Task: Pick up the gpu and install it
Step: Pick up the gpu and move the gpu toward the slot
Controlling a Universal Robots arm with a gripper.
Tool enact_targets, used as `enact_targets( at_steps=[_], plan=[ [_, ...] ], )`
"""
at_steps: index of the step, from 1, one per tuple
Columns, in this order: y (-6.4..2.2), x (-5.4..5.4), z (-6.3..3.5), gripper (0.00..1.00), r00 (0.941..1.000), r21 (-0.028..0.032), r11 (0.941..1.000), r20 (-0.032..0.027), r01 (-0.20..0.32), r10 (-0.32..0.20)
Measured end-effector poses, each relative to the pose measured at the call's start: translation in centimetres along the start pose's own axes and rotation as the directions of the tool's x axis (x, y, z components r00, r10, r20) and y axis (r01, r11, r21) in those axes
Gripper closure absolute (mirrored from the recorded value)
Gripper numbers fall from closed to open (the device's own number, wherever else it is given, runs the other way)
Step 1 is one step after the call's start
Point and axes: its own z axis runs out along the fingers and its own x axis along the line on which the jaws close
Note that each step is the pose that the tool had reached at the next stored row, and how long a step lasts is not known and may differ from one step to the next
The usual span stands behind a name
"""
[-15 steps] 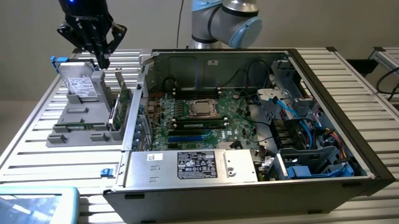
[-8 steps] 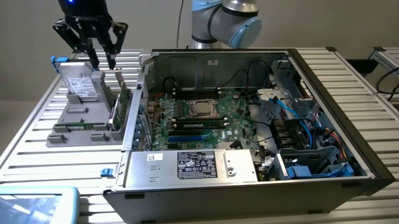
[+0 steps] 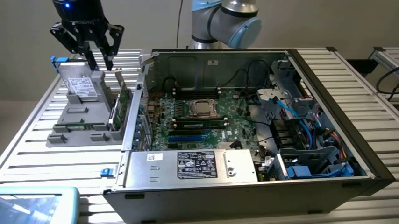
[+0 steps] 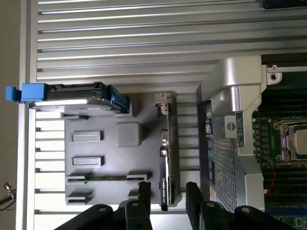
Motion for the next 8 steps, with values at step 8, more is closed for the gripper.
enact_targets(
  at_steps=[8],
  plan=[
    [-0.24,2.0,0.91,0.56,0.9997,-0.0017,1.0000,0.0251,0.005,-0.005]
  ],
)
